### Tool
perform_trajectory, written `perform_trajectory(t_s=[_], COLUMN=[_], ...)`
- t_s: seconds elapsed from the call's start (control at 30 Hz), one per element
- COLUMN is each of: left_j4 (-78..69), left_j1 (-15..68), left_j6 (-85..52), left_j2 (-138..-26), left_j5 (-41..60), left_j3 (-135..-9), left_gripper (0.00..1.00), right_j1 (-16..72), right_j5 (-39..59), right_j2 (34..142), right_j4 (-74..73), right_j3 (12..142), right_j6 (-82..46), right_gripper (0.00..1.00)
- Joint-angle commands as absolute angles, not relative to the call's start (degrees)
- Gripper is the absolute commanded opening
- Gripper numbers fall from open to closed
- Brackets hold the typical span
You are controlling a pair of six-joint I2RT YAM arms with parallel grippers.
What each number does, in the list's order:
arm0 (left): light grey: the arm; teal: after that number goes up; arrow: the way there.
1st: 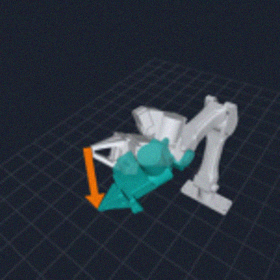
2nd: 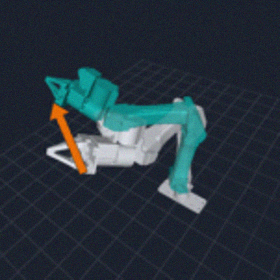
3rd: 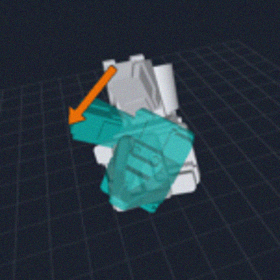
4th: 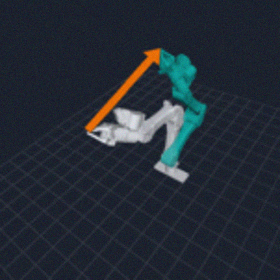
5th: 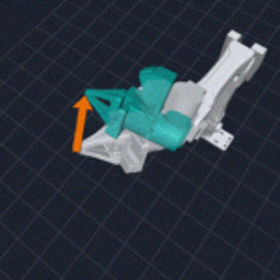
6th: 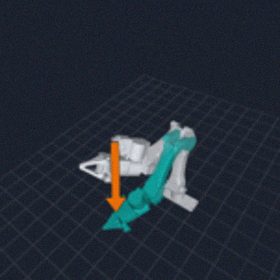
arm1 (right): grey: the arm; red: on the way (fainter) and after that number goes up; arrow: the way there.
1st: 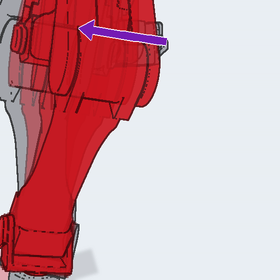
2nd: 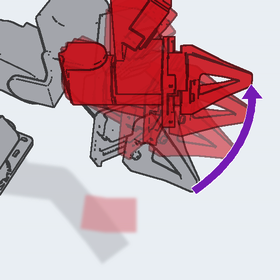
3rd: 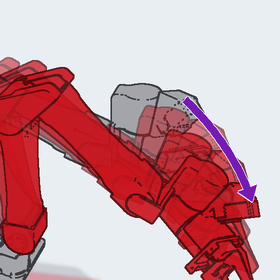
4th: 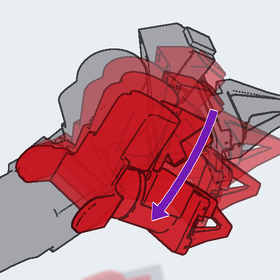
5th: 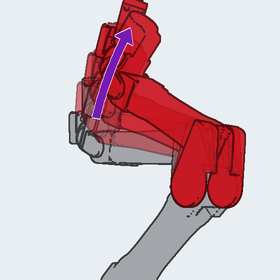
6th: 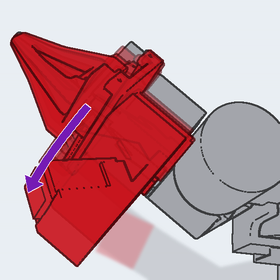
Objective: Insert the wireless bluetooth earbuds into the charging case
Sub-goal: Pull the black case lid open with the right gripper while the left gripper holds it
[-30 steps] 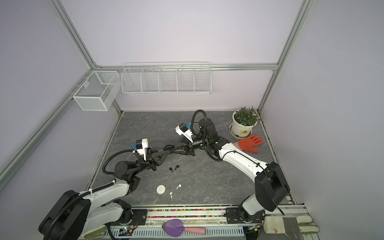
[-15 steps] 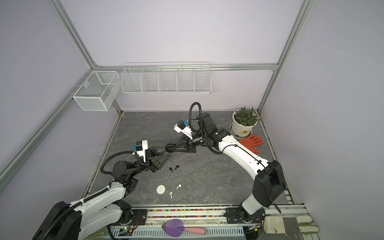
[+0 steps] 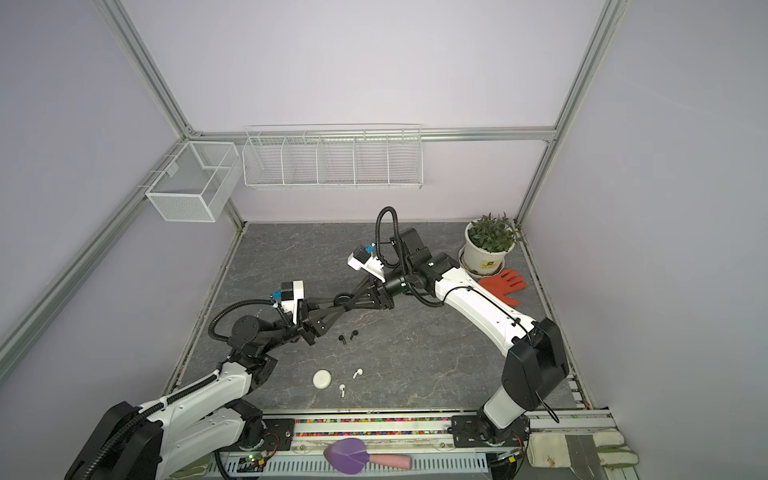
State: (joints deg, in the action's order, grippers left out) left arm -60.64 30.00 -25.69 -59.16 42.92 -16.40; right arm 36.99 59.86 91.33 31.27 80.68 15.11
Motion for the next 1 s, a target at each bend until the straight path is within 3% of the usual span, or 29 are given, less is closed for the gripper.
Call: perform_trajectory(t_s=[0.0,0.37,0.47,0.6,0.7,0.97], left_j4=[-63.06,-64.32,-65.05,-65.17,-64.88,-64.32], left_j1=[30.27,30.30,30.32,30.33,30.33,30.33], left_j6=[-25.74,-27.11,-27.74,-27.91,-27.54,-25.49], left_j2=[-59.02,-58.74,-58.69,-58.59,-58.62,-58.85], left_j5=[44.56,43.87,43.77,43.56,42.91,41.06], left_j3=[-17.40,-17.31,-17.31,-17.23,-16.83,-15.93], left_gripper=[0.26,0.11,0.07,0.00,0.00,0.00], right_j1=[37.30,37.51,37.53,37.06,36.77,38.35], right_j5=[60.18,60.37,60.19,58.74,56.33,46.16], right_j2=[91.58,92.61,92.81,91.26,88.04,78.49], right_j4=[30.98,30.13,30.41,30.67,30.20,24.85], right_j3=[81.49,82.07,82.66,82.95,82.33,75.59], right_j6=[16.77,15.40,14.99,15.10,17.31,27.67], right_gripper=[0.15,0.23,0.31,0.55,0.64,0.70])
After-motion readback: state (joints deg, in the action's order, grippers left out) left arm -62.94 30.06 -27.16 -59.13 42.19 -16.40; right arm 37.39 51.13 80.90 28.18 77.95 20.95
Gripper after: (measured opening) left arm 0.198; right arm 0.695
